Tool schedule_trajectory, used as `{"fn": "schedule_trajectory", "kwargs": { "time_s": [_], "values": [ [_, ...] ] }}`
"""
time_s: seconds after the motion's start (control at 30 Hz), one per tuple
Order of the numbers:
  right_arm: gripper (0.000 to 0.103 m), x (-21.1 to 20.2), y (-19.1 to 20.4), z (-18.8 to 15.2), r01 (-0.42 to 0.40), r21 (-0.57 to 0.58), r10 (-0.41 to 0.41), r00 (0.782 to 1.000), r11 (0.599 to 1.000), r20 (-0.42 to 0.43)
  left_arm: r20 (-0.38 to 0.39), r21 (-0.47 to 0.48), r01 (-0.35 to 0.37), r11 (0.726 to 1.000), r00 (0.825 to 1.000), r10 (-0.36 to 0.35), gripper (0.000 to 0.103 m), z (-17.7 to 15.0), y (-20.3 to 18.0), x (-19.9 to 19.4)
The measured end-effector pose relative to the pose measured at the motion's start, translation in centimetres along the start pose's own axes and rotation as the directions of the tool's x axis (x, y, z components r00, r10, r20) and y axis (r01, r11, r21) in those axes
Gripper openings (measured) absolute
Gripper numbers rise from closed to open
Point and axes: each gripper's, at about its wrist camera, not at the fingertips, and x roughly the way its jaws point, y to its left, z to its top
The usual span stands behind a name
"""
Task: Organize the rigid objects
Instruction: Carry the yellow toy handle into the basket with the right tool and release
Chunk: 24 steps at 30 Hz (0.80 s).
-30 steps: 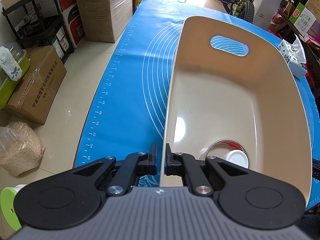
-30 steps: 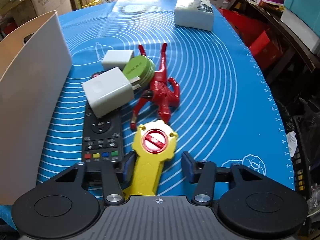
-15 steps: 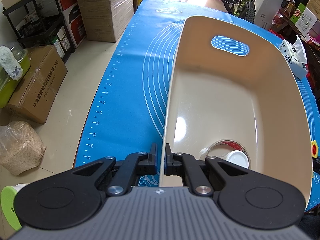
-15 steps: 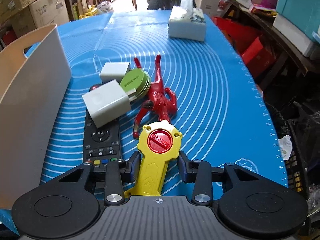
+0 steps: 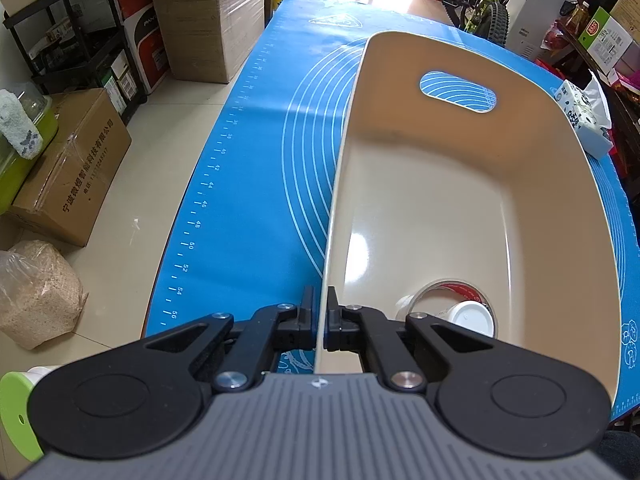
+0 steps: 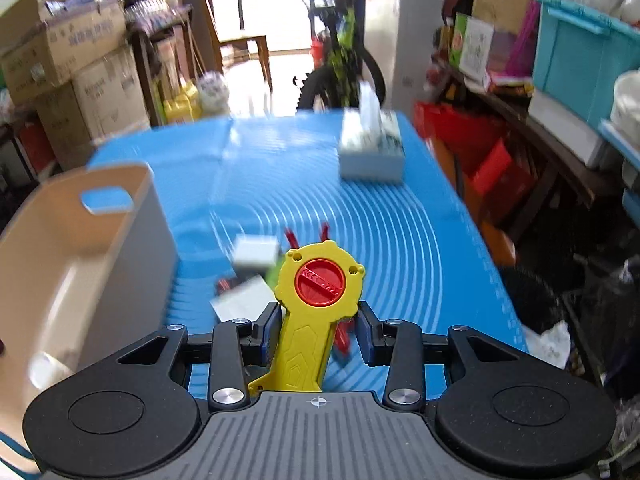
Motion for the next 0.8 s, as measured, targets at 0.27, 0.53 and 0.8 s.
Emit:
{"fn": "schedule_trajectory", "kwargs": {
  "time_s": [0.27, 0.53, 0.8],
  "values": [
    [0.046, -3.2, 3.3, 3.7, -0.075, -0.008, 0.075, 0.988, 0.997, 0.132, 0.001, 0.001, 0.000, 1.000, 1.000, 0.000, 0.004, 0.0, 0.0, 0.0],
    [0.046, -3.7, 8.0, 6.1, -0.175, -0.076, 0.186, 0.967, 0.982, 0.176, 0.001, 0.003, 0.000, 1.000, 1.000, 0.000, 0.004, 0.0, 0.0, 0.0],
    [0.046, -2.7, 14.1, 6.2, -0.253, -0.145, 0.273, 0.950, 0.957, 0.148, 0.001, 0.005, -0.001, 1.000, 1.000, 0.001, 0.004, 0.0, 0.0, 0.1]
  ]
}}
